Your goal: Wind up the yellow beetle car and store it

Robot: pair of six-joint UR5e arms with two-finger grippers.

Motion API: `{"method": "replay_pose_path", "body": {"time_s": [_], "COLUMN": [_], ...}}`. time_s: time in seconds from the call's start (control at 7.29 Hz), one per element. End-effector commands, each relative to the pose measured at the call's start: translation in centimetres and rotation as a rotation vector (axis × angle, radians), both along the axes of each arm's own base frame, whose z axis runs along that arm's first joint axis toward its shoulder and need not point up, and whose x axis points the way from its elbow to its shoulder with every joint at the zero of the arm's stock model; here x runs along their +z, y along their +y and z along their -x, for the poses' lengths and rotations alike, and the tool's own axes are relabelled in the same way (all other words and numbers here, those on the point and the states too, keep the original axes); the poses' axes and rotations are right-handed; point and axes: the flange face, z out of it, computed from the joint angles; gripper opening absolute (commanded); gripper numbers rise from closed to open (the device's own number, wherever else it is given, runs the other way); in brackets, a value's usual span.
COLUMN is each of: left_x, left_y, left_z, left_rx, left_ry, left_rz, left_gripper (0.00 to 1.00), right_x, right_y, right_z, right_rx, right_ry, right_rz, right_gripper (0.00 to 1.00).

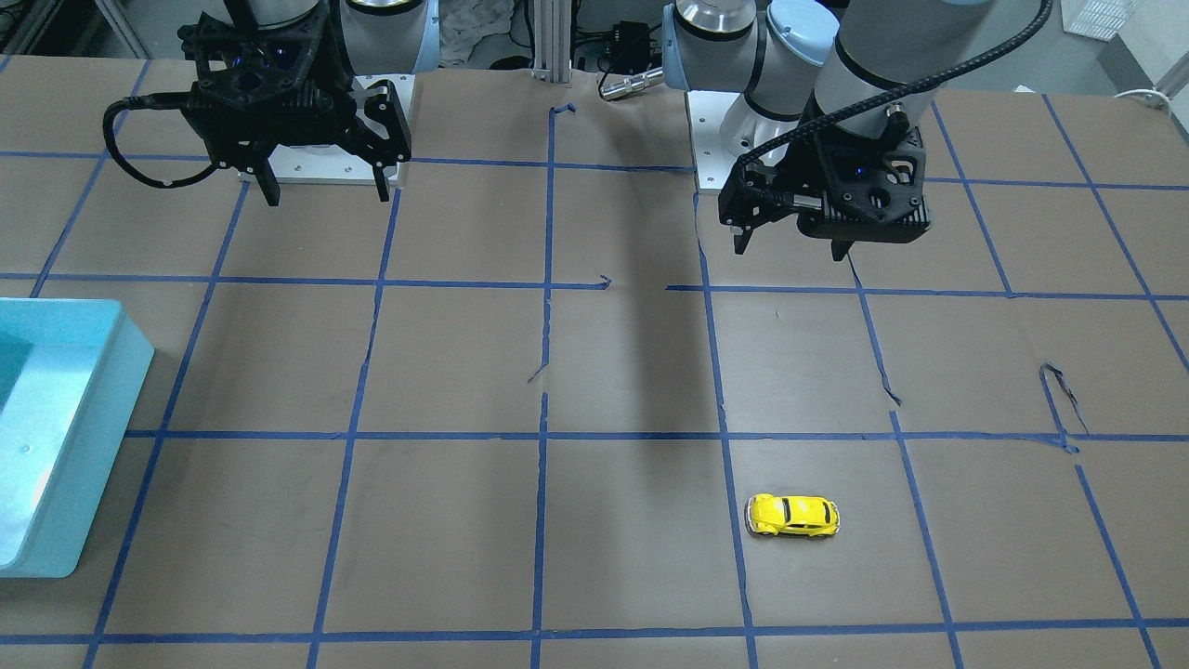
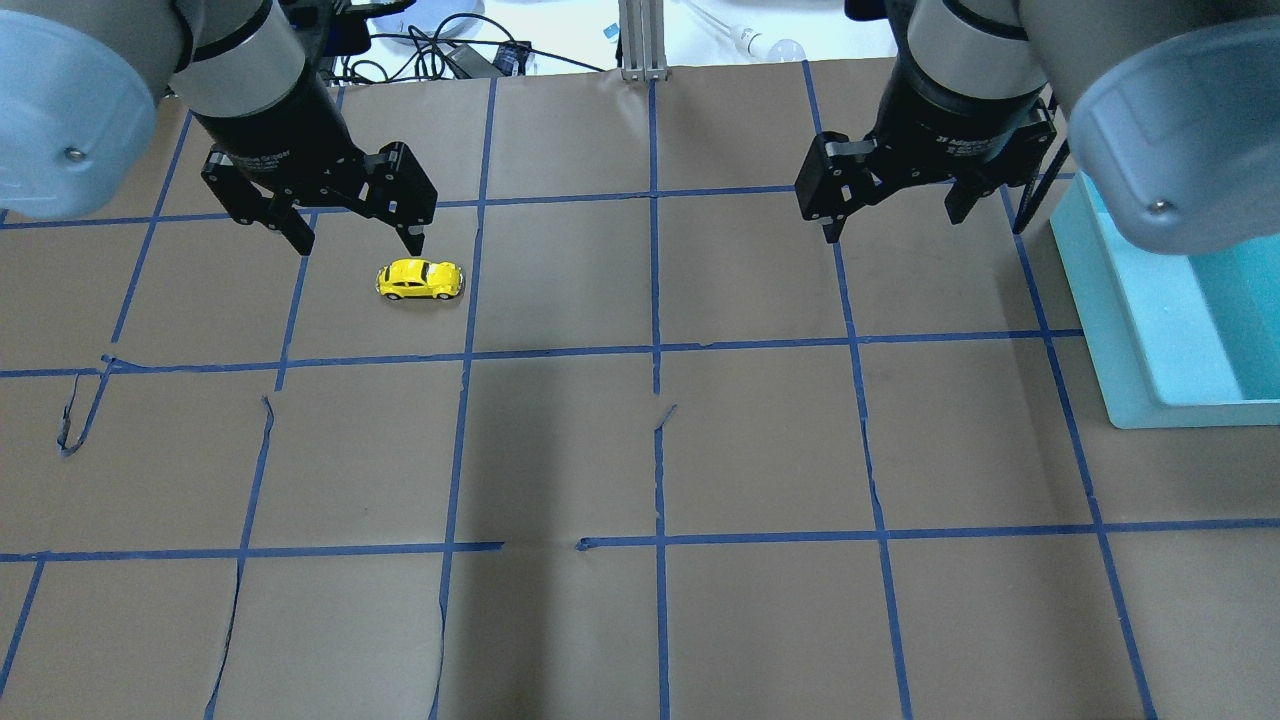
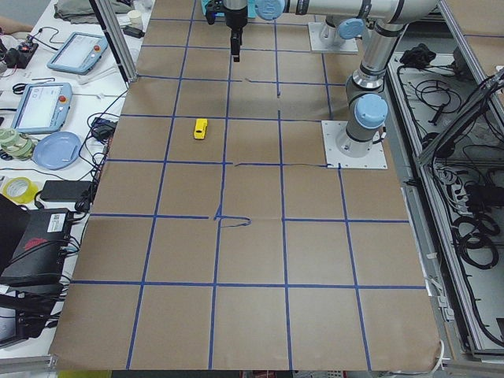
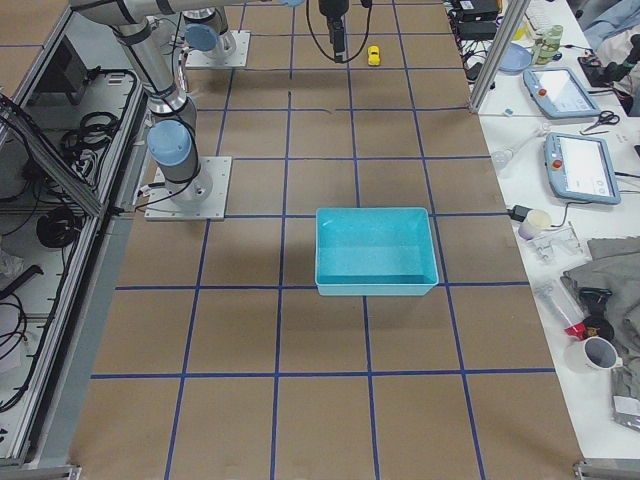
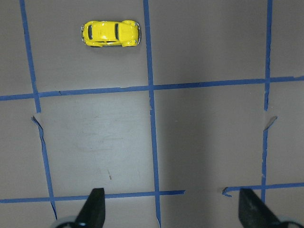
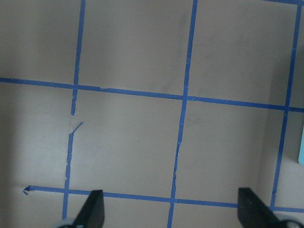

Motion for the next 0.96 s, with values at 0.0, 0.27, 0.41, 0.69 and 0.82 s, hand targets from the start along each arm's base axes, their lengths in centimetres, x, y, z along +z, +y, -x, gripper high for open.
{"method": "replay_pose_path", "body": {"time_s": [0.0,0.27,0.41,0.69,0.82], "left_x": [-0.1,-0.4,-1.1,-1.5,-1.4], "left_y": [-0.1,-0.4,-1.0,-1.5,-1.5], "left_z": [-0.3,-0.7,-1.1,-2.1,-2.2], "left_rx": [0.007,0.011,-0.027,0.04,0.163], "left_ry": [-0.004,-0.007,-0.004,-0.007,-0.012], "left_rz": [0.0,-0.007,-0.019,-0.027,-0.024], "left_gripper": [1.0,1.0,1.0,1.0,1.0], "right_x": [0.0,0.0,0.0,0.0,0.1], "right_y": [0.0,0.0,0.0,0.0,0.1], "right_z": [0.0,0.1,0.0,0.0,-0.1], "right_rx": [0.002,0.003,0.003,0.005,0.006], "right_ry": [0.0,0.001,0.001,0.001,0.001], "right_rz": [-0.002,-0.001,0.0,0.0,0.002], "right_gripper": [1.0,1.0,1.0,1.0,1.0]}}
